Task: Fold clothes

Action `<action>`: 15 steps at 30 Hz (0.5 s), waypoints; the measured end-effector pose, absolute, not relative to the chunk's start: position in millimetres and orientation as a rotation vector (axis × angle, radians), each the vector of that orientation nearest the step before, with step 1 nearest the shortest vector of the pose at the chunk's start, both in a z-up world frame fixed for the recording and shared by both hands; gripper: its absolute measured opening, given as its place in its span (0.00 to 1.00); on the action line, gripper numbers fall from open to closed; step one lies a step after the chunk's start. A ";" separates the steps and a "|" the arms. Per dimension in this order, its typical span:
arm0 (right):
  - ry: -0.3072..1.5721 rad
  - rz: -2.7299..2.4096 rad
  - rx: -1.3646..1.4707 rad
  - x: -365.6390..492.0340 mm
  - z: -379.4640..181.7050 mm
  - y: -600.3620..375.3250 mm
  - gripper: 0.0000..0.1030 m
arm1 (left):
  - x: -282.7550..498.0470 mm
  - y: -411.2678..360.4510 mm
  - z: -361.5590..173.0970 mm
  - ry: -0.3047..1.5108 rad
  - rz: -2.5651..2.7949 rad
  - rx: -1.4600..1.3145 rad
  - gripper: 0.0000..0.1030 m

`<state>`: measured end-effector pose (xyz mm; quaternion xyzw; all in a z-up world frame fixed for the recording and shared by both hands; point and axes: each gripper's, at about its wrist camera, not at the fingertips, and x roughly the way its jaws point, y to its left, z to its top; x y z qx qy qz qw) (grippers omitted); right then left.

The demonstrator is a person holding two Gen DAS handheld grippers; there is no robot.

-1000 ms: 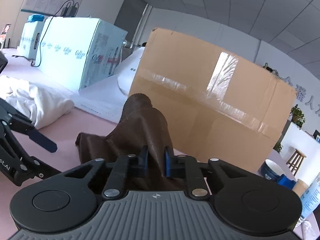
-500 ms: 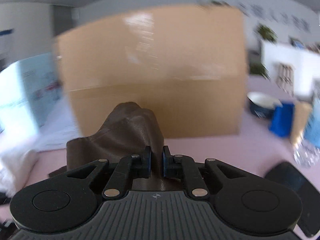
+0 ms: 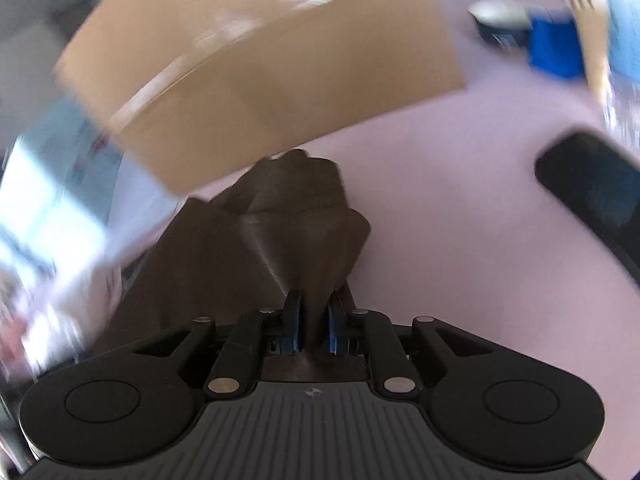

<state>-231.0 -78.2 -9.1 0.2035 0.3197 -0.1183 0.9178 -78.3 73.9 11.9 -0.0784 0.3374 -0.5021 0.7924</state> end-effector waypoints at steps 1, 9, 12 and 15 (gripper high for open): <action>0.600 -0.272 0.254 -238.8 -4.4 -56.3 0.26 | -77.9 73.9 11.3 0.725 -1.070 -0.172 0.84; 0.298 -0.036 -0.235 -285.5 3.3 66.7 0.65 | -74.8 64.2 4.0 0.756 -1.079 -0.195 0.84; 0.299 -0.057 -0.220 -278.2 1.0 83.8 0.61 | -71.8 68.4 3.2 0.766 -1.077 -0.232 0.84; 0.322 -0.102 -0.080 -267.8 8.3 76.9 0.57 | -67.6 71.5 1.4 0.784 -1.055 -0.260 0.84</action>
